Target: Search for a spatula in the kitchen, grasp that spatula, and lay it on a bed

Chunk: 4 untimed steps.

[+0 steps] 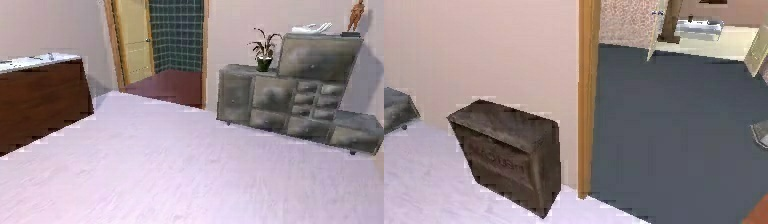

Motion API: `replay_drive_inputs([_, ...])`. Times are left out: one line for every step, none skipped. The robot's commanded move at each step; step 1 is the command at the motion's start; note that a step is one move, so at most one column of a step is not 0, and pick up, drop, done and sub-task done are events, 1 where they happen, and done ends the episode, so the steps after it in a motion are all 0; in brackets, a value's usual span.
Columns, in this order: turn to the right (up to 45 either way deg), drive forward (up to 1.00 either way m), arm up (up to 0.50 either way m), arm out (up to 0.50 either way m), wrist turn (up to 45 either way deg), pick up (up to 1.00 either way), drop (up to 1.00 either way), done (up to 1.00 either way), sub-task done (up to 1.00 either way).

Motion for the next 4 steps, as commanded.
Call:
replay_drive_inputs([-45.0, 0.0, 0.0, 0.0, 0.0, 0.0, 0.0, 0.0, 0.0])
replay_drive_inputs([-12.0, 0.0, 0.0, 0.0, 0.0, 0.0, 0.0, 0.0, 0.0])
replay_drive_inputs([0.0, 1.0, 0.0, 0.0, 0.0, 0.0, 0.0, 0.0, 0.0])
replay_drive_inputs([0.0, 0.25, 0.0, 0.0, 0.0, 0.0, 0.0, 0.0, 0.0])
